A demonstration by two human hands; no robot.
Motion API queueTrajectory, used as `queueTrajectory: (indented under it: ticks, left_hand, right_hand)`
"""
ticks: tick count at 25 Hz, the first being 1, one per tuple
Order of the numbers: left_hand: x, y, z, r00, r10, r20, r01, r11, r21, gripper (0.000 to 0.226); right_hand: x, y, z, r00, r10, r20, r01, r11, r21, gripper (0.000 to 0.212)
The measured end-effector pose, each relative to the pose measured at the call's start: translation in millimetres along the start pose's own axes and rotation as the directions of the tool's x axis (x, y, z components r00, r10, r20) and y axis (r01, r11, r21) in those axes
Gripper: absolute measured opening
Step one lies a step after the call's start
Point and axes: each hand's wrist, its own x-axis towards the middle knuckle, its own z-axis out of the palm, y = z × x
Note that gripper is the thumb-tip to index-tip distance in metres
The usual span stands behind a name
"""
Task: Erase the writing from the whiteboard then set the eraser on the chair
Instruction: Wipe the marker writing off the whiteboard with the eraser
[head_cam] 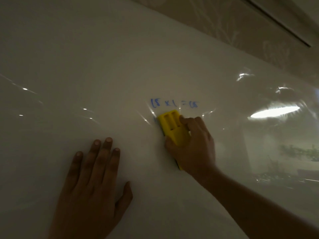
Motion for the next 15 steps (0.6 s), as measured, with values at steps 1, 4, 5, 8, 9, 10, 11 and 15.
queueTrajectory:
  ticks: [1,4,5,8,9,10,11,15]
  left_hand:
    - [0.4,-0.6,0.1,1.0,0.005,-0.003,-0.005,1.0,-0.003,0.071]
    - [0.0,0.1,-0.4,1.0,0.008,-0.011,-0.008,1.0,0.002,0.07]
    - [0.2,0.8,-1.0,1.0,0.008,-0.015,-0.008,1.0,0.009,0.07]
    - [0.9,0.6,-1.4,1.0,0.012,-0.003,-0.012,1.0,0.02,0.07]
    - [1.1,0.5,-1.7,1.0,0.011,0.004,-0.011,1.0,0.019,0.07]
    - [1.2,0.1,-2.1,1.0,0.013,0.008,-0.013,1.0,0.021,0.07]
    - [0.9,0.0,-2.6,1.0,0.011,0.011,-0.012,1.0,0.023,0.07]
    - [1.1,1.3,-3.7,1.0,0.01,0.012,-0.01,1.0,0.028,0.07]
  right_hand:
    - [-2.8,-3.1,0.4,0.994,-0.094,0.06,0.095,0.995,-0.02,0.058]
    - [10.0,5.5,-5.5,0.997,-0.053,0.063,0.057,0.996,-0.07,0.059]
    - [13.2,4.4,-5.3,1.0,0.017,0.024,-0.016,0.999,-0.037,0.058]
    - [6.8,-10.7,3.2,0.994,-0.099,0.055,0.099,0.995,0.01,0.058]
    - [4.6,-10.6,3.8,0.971,-0.209,0.113,0.211,0.978,-0.004,0.058]
    - [6.5,-8.0,2.1,0.945,-0.287,0.156,0.296,0.955,-0.032,0.059]
    - [12.8,-3.5,-0.6,0.939,-0.302,0.165,0.316,0.947,-0.063,0.059]
    - [27.7,-6.1,0.4,0.994,-0.105,0.038,0.105,0.994,-0.011,0.059]
